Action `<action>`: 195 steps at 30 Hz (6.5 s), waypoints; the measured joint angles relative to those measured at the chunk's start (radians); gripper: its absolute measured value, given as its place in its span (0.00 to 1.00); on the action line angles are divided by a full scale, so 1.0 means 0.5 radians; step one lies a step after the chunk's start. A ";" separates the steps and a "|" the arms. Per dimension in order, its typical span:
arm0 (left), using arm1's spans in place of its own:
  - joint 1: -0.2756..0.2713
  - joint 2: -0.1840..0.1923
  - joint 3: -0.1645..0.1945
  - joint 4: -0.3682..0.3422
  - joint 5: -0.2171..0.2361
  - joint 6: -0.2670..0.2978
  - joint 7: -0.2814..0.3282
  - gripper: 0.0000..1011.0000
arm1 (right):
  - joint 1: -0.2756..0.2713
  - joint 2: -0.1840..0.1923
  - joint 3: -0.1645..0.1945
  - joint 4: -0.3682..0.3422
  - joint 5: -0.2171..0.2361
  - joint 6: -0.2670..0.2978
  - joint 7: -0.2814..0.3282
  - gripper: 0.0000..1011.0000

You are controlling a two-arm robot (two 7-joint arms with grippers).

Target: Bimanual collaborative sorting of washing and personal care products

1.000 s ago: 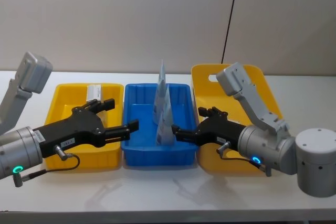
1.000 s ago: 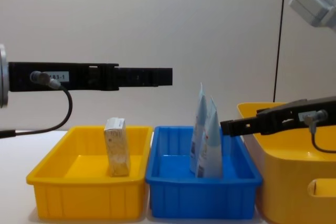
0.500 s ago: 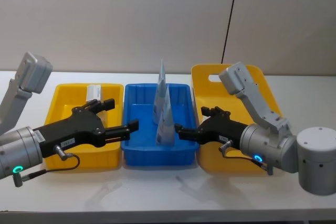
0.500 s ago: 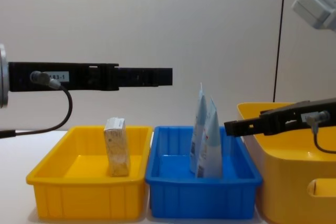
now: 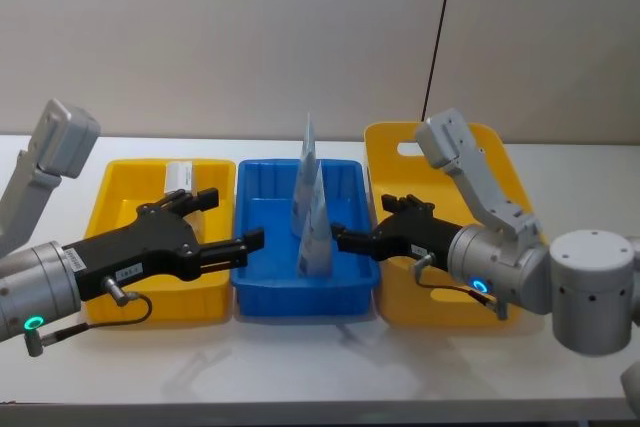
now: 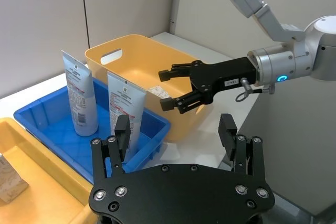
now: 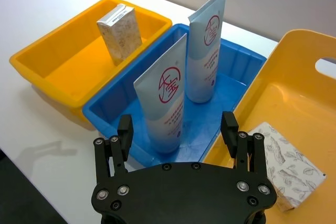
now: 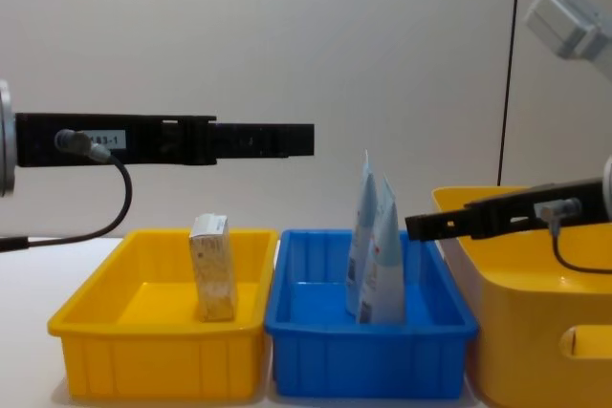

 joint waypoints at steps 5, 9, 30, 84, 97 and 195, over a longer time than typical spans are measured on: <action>0.000 0.000 0.000 0.000 0.000 0.000 0.000 0.99 | 0.034 -0.031 -0.012 0.050 -0.012 -0.007 0.014 0.99; 0.000 0.000 0.000 0.000 0.000 0.000 0.000 0.99 | 0.059 -0.052 -0.023 0.086 -0.023 -0.011 0.029 0.99; 0.000 0.000 0.000 0.000 0.000 0.000 0.000 0.99 | 0.151 -0.165 -0.063 0.224 -0.096 -0.014 0.041 0.99; 0.000 0.000 0.000 0.000 0.000 0.000 0.000 0.99 | 0.213 -0.284 -0.107 0.361 -0.195 -0.047 -0.012 0.03; 0.000 0.000 0.000 0.000 0.000 0.000 0.000 0.99 | 0.161 -0.247 -0.047 0.221 -0.190 -0.050 -0.020 0.03; 0.000 0.000 0.000 0.000 0.000 0.000 0.000 0.99 | 0.184 -0.014 0.417 0.124 -0.155 -0.235 0.069 0.96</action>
